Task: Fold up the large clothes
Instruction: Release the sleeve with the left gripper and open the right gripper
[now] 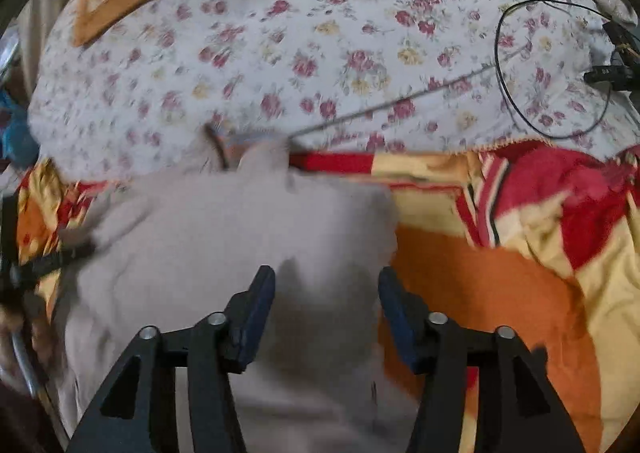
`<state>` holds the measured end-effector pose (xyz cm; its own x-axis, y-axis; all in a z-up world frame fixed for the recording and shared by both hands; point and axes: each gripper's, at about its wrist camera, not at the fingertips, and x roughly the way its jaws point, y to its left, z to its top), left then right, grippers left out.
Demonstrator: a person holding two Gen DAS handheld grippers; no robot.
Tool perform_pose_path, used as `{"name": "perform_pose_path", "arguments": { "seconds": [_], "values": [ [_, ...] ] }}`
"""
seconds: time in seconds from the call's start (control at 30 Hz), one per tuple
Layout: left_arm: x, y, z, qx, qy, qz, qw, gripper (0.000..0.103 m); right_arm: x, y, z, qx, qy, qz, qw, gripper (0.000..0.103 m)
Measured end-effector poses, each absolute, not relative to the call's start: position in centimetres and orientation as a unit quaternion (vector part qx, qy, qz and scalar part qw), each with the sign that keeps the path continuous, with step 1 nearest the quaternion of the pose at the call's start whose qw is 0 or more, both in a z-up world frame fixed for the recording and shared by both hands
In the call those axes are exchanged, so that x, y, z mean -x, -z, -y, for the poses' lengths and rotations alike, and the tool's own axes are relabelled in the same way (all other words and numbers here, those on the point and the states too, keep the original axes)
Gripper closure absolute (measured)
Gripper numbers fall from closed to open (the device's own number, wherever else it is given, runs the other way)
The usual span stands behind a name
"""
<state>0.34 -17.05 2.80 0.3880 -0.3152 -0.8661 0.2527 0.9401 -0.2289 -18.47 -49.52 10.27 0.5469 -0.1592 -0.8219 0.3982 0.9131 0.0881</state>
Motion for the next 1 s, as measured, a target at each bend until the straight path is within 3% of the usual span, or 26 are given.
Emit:
{"name": "perform_pose_path", "arguments": {
  "seconds": [0.17,0.27,0.37,0.57,0.6,0.63,0.67,0.7,0.97,1.0],
  "values": [
    [2.3,-4.5,15.9,0.026,0.179,-0.521,0.834,0.038,19.4,-6.3,50.4,-0.148,0.168,-0.505,0.833,0.047],
    [4.2,-6.1,14.0,0.021,0.188,-0.513,0.837,0.038,21.6,-9.6,50.2,-0.158,0.166,-0.461,0.857,0.043],
    [6.2,-7.0,11.8,0.025,0.195,-0.510,0.837,0.037,24.2,-11.4,49.9,-0.158,0.160,-0.451,0.864,0.029],
    [9.4,-6.2,8.7,0.041,0.187,-0.522,0.831,0.037,26.8,-8.6,49.4,-0.155,0.157,-0.489,0.844,0.022],
    [9.9,-6.0,8.5,0.040,0.186,-0.526,0.829,0.037,26.9,-7.7,49.4,-0.163,0.162,-0.491,0.840,0.025],
    [10.4,-5.8,8.2,0.039,0.184,-0.530,0.827,0.037,27.1,-6.6,49.5,-0.186,0.153,-0.491,0.837,0.048],
    [11.1,-5.6,7.9,0.038,0.184,-0.534,0.824,0.037,27.3,-6.3,49.4,-0.192,0.151,-0.490,0.837,0.063],
    [11.8,-5.4,7.6,0.037,0.186,-0.536,0.823,0.037,27.8,-6.5,49.0,-0.172,0.166,-0.484,0.842,0.101],
    [15.1,-4.5,6.6,-0.002,0.178,-0.532,0.828,0.037,31.2,-7.7,49.5,-0.173,0.193,-0.466,0.846,0.101],
    [15.3,-4.4,6.5,0.000,0.179,-0.532,0.828,0.037,31.8,-8.2,49.4,-0.184,0.190,-0.460,0.848,0.094]
  ]
}}
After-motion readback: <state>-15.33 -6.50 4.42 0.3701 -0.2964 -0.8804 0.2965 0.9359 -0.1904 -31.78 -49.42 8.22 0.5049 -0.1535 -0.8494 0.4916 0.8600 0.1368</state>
